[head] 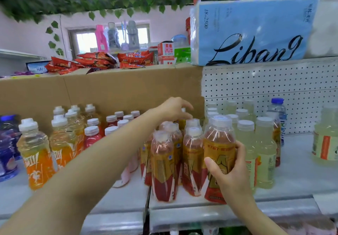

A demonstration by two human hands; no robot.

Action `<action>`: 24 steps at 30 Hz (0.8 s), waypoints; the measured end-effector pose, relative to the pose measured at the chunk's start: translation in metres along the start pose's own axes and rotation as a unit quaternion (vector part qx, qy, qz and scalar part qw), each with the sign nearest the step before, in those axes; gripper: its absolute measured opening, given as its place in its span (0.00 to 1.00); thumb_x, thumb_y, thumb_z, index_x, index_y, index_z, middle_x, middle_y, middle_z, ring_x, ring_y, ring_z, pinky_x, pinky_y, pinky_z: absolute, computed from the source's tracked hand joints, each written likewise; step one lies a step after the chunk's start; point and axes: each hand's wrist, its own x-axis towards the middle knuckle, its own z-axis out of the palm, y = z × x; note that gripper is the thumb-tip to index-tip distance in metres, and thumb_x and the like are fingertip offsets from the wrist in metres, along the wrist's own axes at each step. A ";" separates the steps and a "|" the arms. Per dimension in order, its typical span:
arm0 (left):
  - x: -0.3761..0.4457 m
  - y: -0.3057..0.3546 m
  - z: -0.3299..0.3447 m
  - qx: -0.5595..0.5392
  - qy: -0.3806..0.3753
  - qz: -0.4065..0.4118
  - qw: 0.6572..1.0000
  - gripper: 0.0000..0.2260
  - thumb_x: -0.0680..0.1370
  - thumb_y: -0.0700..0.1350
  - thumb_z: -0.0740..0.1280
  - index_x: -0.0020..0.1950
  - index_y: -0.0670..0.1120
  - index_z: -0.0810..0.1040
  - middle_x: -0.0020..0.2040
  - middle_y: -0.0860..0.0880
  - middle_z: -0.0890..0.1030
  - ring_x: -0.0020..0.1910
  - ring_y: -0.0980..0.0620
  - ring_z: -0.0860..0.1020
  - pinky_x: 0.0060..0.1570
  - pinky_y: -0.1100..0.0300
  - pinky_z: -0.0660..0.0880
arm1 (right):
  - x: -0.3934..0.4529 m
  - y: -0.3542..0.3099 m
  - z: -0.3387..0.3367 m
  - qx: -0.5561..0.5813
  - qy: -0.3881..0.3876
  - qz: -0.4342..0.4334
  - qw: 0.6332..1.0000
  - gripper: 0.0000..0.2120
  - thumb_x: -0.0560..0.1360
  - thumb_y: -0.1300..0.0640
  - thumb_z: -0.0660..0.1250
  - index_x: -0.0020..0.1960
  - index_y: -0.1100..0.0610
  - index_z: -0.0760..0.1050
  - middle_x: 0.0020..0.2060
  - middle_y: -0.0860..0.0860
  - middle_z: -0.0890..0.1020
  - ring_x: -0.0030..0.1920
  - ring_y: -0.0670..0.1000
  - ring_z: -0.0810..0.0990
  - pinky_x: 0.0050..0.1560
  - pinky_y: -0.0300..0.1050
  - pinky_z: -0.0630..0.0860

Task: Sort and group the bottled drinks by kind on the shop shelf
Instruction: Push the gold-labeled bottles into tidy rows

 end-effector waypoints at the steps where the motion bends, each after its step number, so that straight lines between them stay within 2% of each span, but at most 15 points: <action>1: 0.012 0.002 0.002 0.020 -0.047 0.002 0.999 0.21 0.78 0.54 0.71 0.71 0.52 0.76 0.69 0.52 0.77 0.64 0.51 0.75 0.62 0.57 0.73 | 0.002 0.000 -0.004 0.005 -0.001 0.000 1.000 0.31 0.59 0.36 0.71 0.58 0.38 0.64 0.47 0.35 0.79 0.47 0.40 0.81 0.42 0.35 0.77; 3: 0.029 0.006 0.009 0.059 -0.117 0.015 0.991 0.21 0.78 0.56 0.70 0.70 0.53 0.76 0.62 0.56 0.79 0.60 0.53 0.75 0.58 0.59 0.71 | 0.007 -0.002 -0.010 0.016 -0.009 -0.002 1.000 0.31 0.58 0.36 0.70 0.58 0.38 0.64 0.47 0.34 0.79 0.47 0.39 0.80 0.43 0.29 0.75; 4: 0.035 0.008 0.013 0.074 -0.134 0.023 0.988 0.18 0.79 0.54 0.70 0.68 0.53 0.78 0.55 0.58 0.79 0.55 0.54 0.76 0.55 0.59 0.71 | 0.010 -0.005 -0.013 0.018 -0.016 -0.001 1.000 0.31 0.58 0.37 0.70 0.57 0.38 0.64 0.46 0.34 0.79 0.47 0.38 0.80 0.43 0.27 0.74; 6: 0.048 0.008 0.018 0.084 -0.135 0.021 0.987 0.06 0.78 0.51 0.71 0.54 0.53 0.81 0.45 0.58 0.78 0.45 0.55 0.78 0.46 0.62 0.73 | 0.015 -0.007 -0.016 0.018 -0.031 -0.002 0.999 0.30 0.58 0.38 0.71 0.57 0.36 0.64 0.46 0.35 0.80 0.46 0.38 0.81 0.43 0.26 0.74; 7: 0.054 0.006 0.018 0.085 -0.134 0.019 0.987 0.04 0.77 0.50 0.73 0.46 0.53 0.79 0.41 0.58 0.78 0.41 0.56 0.78 0.42 0.63 0.73 | 0.017 -0.006 -0.016 0.016 -0.036 -0.005 0.999 0.29 0.59 0.40 0.73 0.57 0.35 0.64 0.46 0.35 0.80 0.46 0.38 0.81 0.44 0.27 0.74; 9: 0.064 0.001 0.015 0.079 -0.141 0.008 0.987 0.08 0.75 0.51 0.75 0.40 0.52 0.80 0.38 0.56 0.80 0.37 0.56 0.80 0.36 0.66 0.74 | 0.023 -0.006 -0.014 0.013 -0.042 -0.009 0.999 0.28 0.60 0.40 0.74 0.55 0.31 0.65 0.47 0.36 0.80 0.47 0.39 0.81 0.45 0.29 0.75; 11: 0.074 -0.005 0.012 0.077 -0.149 0.000 0.986 0.09 0.73 0.54 0.76 0.43 0.49 0.84 0.38 0.55 0.83 0.38 0.55 0.82 0.34 0.66 0.76 | 0.026 -0.005 -0.010 0.012 -0.039 -0.013 0.999 0.27 0.60 0.39 0.72 0.54 0.26 0.64 0.48 0.36 0.80 0.48 0.40 0.81 0.45 0.30 0.76; 14: 0.091 -0.016 0.013 0.102 -0.145 -0.009 0.984 0.13 0.71 0.56 0.77 0.48 0.48 0.85 0.41 0.53 0.84 0.40 0.52 0.83 0.29 0.67 0.75 | 0.028 0.000 -0.006 0.008 -0.030 -0.016 0.999 0.27 0.60 0.38 0.72 0.55 0.27 0.65 0.49 0.38 0.81 0.48 0.42 0.82 0.46 0.32 0.77; 18: 0.110 -0.031 0.017 0.113 -0.138 -0.032 0.983 0.17 0.69 0.58 0.79 0.50 0.48 0.85 0.46 0.49 0.85 0.46 0.48 0.84 0.40 0.56 0.83 | 0.031 0.001 -0.004 0.001 -0.022 -0.014 1.000 0.28 0.59 0.38 0.72 0.56 0.31 0.65 0.49 0.39 0.81 0.48 0.43 0.82 0.45 0.33 0.77; 21: 0.116 -0.039 0.020 0.108 -0.135 -0.031 0.984 0.14 0.69 0.60 0.78 0.43 0.51 0.84 0.44 0.49 0.85 0.47 0.47 0.84 0.44 0.54 0.83 | 0.032 0.002 -0.003 0.001 -0.006 -0.025 1.000 0.29 0.60 0.39 0.72 0.58 0.37 0.66 0.48 0.38 0.81 0.47 0.42 0.82 0.44 0.31 0.77; 22: 0.114 -0.039 0.021 0.117 -0.134 -0.030 0.984 0.15 0.70 0.60 0.77 0.46 0.51 0.84 0.47 0.49 0.85 0.48 0.47 0.84 0.47 0.53 0.82 | 0.033 0.003 -0.004 0.000 0.000 -0.026 1.000 0.29 0.60 0.39 0.72 0.58 0.39 0.66 0.47 0.39 0.81 0.47 0.43 0.82 0.44 0.31 0.77; 24: 0.107 -0.038 0.022 0.135 -0.136 -0.032 0.981 0.20 0.72 0.60 0.75 0.58 0.49 0.82 0.55 0.48 0.83 0.54 0.47 0.82 0.53 0.52 0.81 | 0.033 0.006 -0.005 -0.009 0.005 -0.030 0.999 0.30 0.61 0.38 0.72 0.59 0.40 0.66 0.47 0.40 0.81 0.48 0.44 0.82 0.45 0.32 0.77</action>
